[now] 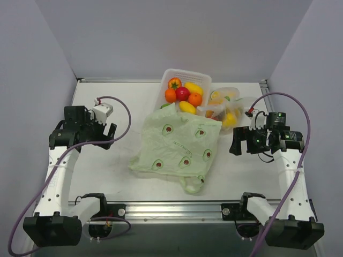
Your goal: Place the fake fruits into the plastic bag and tie a complex knot
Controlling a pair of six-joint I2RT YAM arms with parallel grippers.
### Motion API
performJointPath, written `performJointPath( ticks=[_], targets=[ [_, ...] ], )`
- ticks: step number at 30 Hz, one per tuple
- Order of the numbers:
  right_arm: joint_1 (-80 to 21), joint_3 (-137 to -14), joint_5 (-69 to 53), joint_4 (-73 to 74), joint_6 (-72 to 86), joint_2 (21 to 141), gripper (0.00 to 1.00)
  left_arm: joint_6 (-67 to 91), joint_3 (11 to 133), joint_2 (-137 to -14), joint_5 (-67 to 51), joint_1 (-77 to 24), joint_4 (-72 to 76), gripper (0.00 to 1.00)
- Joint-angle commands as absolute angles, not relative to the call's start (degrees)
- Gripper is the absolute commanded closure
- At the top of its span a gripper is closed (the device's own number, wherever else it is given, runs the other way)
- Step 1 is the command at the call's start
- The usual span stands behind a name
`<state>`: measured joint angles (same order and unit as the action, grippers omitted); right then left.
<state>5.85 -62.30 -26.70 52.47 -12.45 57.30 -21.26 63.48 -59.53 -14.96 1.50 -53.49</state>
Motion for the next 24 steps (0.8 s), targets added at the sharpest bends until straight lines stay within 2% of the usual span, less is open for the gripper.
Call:
performJointPath(
  ticks=[1,7,12,17,22,24],
  targets=[
    [5.4,-61.5,-30.0,52.6,-10.0,56.3,0.00,-24.3,68.2,-60.1,-15.3,-2.3,-50.3,0.03],
    [4.3,-58.6,-36.4,49.4,-5.6,56.6,0.00,-32.5,73.7,-65.6,-13.8,-13.6,-49.3,0.03],
    [1.6,-55.3,-38.0,42.8,0.0,59.4,0.00,-36.3,80.5,-75.5,-10.7,-26.6,-46.2,0.03],
    [0.4,-56.9,-36.4,42.2,0.0,62.5,0.02,-38.1,85.3,-85.5,-11.7,-30.7,-39.9,0.04],
    [0.4,-57.0,-34.5,42.8,0.0,59.3,0.01,-39.6,88.4,-91.4,-12.0,-33.3,-35.1,0.07],
    [0.4,-56.8,-34.1,43.4,0.0,58.8,0.01,-40.2,88.4,-92.5,-11.9,-33.7,-34.3,0.16]
  ],
)
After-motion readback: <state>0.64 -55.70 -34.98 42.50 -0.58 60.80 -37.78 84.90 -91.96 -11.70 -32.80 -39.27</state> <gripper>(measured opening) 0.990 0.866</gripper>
